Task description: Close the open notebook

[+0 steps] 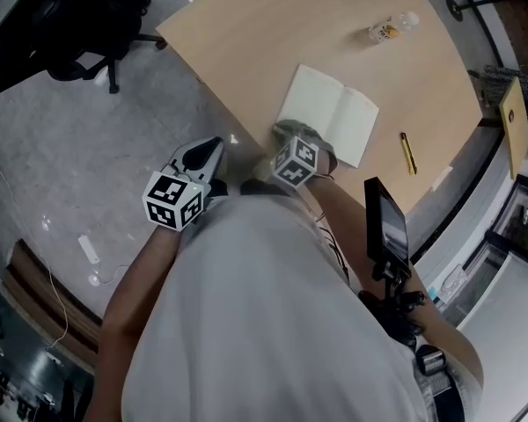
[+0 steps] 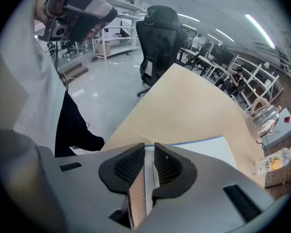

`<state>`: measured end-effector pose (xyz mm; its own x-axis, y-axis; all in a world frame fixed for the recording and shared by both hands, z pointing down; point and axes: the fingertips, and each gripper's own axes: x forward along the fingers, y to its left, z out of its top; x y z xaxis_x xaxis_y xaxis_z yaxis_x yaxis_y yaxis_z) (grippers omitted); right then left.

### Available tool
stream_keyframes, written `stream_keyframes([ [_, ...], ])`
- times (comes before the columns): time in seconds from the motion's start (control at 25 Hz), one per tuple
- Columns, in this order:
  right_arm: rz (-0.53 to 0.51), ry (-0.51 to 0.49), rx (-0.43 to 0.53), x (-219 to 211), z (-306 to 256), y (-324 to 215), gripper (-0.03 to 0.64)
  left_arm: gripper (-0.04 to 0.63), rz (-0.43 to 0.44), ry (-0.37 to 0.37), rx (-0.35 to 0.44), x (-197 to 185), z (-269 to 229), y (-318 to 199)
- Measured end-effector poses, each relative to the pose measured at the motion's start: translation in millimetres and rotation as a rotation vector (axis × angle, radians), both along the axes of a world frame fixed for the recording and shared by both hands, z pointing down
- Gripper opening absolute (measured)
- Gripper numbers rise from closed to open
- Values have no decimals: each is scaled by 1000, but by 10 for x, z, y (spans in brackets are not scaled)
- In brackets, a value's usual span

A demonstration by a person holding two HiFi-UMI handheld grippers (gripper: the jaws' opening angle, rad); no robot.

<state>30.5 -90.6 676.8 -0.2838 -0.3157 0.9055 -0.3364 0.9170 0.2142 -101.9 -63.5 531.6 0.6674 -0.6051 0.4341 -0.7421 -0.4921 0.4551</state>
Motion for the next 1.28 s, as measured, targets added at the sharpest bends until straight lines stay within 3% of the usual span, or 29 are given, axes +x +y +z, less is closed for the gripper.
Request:
stream_keyframes([
  [0.4, -34, 74, -54, 65, 18, 100, 63, 17, -11, -8, 6, -122, -25, -46],
  [0.68, -6, 50, -88, 110, 35, 90, 63, 17, 17, -14, 13, -21, -46, -36],
  [0.84, 10, 12, -76, 94, 37, 111, 31, 17, 41, -12, 20, 34, -57, -29],
  [0.96, 97, -67, -44, 111, -44, 80, 14, 17, 69, -15, 23, 52, -57, -43],
  [1.12, 266, -270, 9, 171, -397, 17, 14, 17, 116, -21, 12, 97, 2, -48],
  [1.28, 487, -443, 126, 550, -791, 10, 14, 17, 197, -26, 11, 296, 51, -67],
])
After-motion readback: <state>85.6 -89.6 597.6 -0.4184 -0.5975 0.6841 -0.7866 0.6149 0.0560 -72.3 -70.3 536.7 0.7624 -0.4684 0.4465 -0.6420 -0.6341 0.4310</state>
